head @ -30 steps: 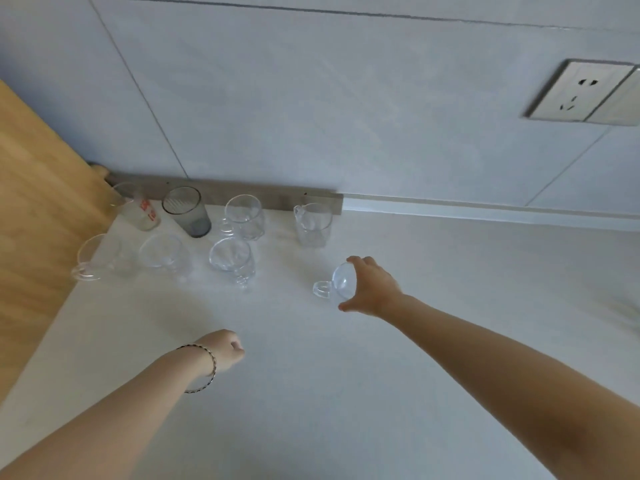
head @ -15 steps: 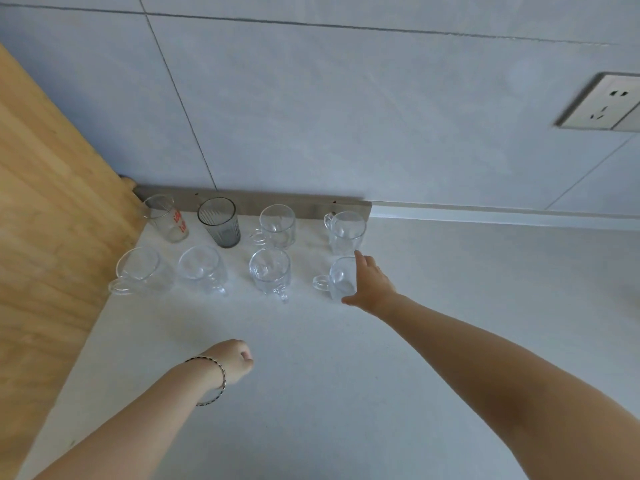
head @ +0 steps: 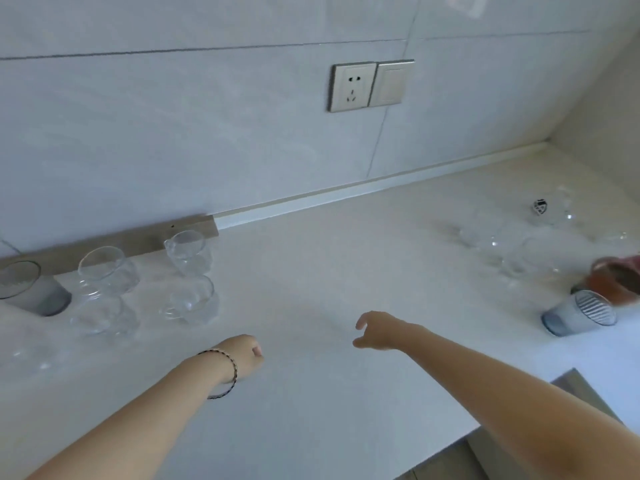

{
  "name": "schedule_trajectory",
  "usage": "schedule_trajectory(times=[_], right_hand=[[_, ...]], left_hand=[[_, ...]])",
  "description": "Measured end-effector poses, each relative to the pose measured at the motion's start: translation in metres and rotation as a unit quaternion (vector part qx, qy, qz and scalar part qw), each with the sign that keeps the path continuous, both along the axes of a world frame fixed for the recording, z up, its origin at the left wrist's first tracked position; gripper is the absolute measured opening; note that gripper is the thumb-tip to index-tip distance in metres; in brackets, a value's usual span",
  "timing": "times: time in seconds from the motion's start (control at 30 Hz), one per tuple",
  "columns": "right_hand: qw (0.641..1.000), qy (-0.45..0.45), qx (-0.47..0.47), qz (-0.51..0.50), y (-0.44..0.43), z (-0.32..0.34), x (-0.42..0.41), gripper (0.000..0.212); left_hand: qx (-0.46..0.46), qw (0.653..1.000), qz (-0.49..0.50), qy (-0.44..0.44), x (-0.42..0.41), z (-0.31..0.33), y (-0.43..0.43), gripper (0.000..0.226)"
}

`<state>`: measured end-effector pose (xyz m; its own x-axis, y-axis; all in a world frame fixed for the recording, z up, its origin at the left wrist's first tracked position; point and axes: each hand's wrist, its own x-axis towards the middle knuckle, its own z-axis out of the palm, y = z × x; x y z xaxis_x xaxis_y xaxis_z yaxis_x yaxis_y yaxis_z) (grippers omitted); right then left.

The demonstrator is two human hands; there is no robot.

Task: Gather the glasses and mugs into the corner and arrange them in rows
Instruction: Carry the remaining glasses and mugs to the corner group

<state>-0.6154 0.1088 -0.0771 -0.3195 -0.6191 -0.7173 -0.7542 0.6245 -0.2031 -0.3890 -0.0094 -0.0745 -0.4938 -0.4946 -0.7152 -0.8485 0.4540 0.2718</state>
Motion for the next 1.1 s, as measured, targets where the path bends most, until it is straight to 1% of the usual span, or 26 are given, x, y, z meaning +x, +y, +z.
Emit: schedule_trajectory(times=[0.03,0.1,0.13,0.2,0.23,0.3,0.33,0.4,0.47,0.53,0.6,0.67,0.73,0.8,0.97,1.1], right_hand=[[1.0,0.005,-0.009,-0.022,0.019,0.003,-0.022,0.047],[0.997,0.02,-0.031,-0.065,0.058,0.008,-0.066,0.043],[0.995,0.029,-0.041,-0.083,0.077,0.01,-0.088,0.042],[0.99,0.048,-0.058,-0.116,0.116,0.013,-0.132,0.04],[0.987,0.055,-0.066,-0.133,0.135,0.015,-0.154,0.039],[0.981,0.071,-0.08,-0.16,0.171,0.017,-0.194,0.04],[0.979,0.085,-0.086,-0.166,0.187,0.019,-0.214,0.041],[0.971,0.123,-0.108,-0.173,0.215,0.024,-0.25,0.047],[0.961,0.159,-0.133,-0.182,0.235,0.028,-0.281,0.057],[0.956,0.19,-0.134,-0.181,0.247,0.03,-0.306,0.069],[0.959,0.187,-0.126,-0.173,0.251,0.029,-0.323,0.085],[0.965,0.149,-0.12,-0.178,0.25,0.026,-0.333,0.098],[0.971,0.119,-0.111,-0.177,0.247,0.02,-0.337,0.105],[0.973,0.119,-0.105,-0.167,0.243,0.013,-0.337,0.103],[0.967,0.168,-0.101,-0.162,0.231,0.014,-0.328,0.088],[0.971,0.195,-0.108,-0.087,0.204,0.022,-0.296,0.08]], left_hand=[[-0.001,1.0,-0.024,-0.001,-0.023,0.002,0.01,0.024],[-0.003,0.998,-0.059,0.002,-0.071,0.005,0.034,0.032],[-0.005,0.997,-0.073,0.006,-0.094,0.006,0.046,0.032],[-0.01,0.995,-0.096,0.002,-0.139,0.006,0.071,0.024],[-0.01,0.995,-0.102,0.003,-0.161,0.007,0.084,0.023],[-0.012,0.993,-0.119,0.01,-0.204,0.01,0.108,0.031],[-0.013,0.991,-0.13,0.015,-0.223,0.011,0.119,0.033],[-0.014,0.989,-0.142,0.022,-0.258,0.011,0.14,0.029],[-0.012,0.988,-0.15,0.022,-0.283,0.011,0.159,0.024],[-0.011,0.988,-0.154,0.021,-0.301,0.01,0.174,0.017],[-0.007,0.988,-0.151,0.017,-0.308,0.01,0.184,0.011],[-0.008,0.99,-0.143,0.005,-0.309,0.009,0.187,0.018],[-0.011,0.991,-0.136,-0.011,-0.303,0.008,0.186,0.015],[-0.016,0.992,-0.126,-0.022,-0.295,0.006,0.182,0.01],[-0.017,0.997,-0.062,-0.04,-0.261,0.001,0.169,0.013],[-0.023,0.999,0.006,-0.043,-0.216,0.0,0.155,0.023]])
